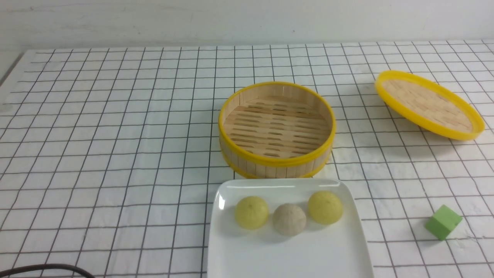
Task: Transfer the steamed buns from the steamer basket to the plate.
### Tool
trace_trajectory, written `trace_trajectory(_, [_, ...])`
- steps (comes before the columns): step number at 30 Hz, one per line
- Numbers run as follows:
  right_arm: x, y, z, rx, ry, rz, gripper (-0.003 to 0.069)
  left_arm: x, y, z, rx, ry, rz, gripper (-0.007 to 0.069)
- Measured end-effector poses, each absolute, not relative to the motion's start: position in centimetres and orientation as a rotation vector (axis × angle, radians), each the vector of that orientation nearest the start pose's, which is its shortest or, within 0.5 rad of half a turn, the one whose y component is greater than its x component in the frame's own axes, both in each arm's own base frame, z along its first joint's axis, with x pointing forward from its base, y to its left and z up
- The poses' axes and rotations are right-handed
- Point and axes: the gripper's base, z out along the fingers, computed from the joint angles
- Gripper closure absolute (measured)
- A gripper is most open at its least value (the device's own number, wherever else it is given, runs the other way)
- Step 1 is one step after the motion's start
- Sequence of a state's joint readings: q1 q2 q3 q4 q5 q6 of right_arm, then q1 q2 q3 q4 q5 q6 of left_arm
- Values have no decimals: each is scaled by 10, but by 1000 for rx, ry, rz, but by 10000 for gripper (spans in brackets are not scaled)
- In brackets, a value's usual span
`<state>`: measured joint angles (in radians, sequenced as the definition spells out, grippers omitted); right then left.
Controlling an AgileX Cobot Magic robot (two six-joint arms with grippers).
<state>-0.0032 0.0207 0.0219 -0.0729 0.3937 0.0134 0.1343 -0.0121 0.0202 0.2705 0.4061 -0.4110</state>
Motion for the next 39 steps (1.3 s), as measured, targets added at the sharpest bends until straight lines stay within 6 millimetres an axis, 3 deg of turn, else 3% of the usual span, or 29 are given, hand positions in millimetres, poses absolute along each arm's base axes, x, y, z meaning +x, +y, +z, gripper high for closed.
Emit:
trace_trajectory(12, [53, -3, 169, -30, 1919, -65, 419, 51, 10, 172, -185, 1876, 96, 381])
trace_trajectory(39, [53, -3, 170, -30, 1918, -65, 419, 51, 10, 172, -179, 1876, 96, 381])
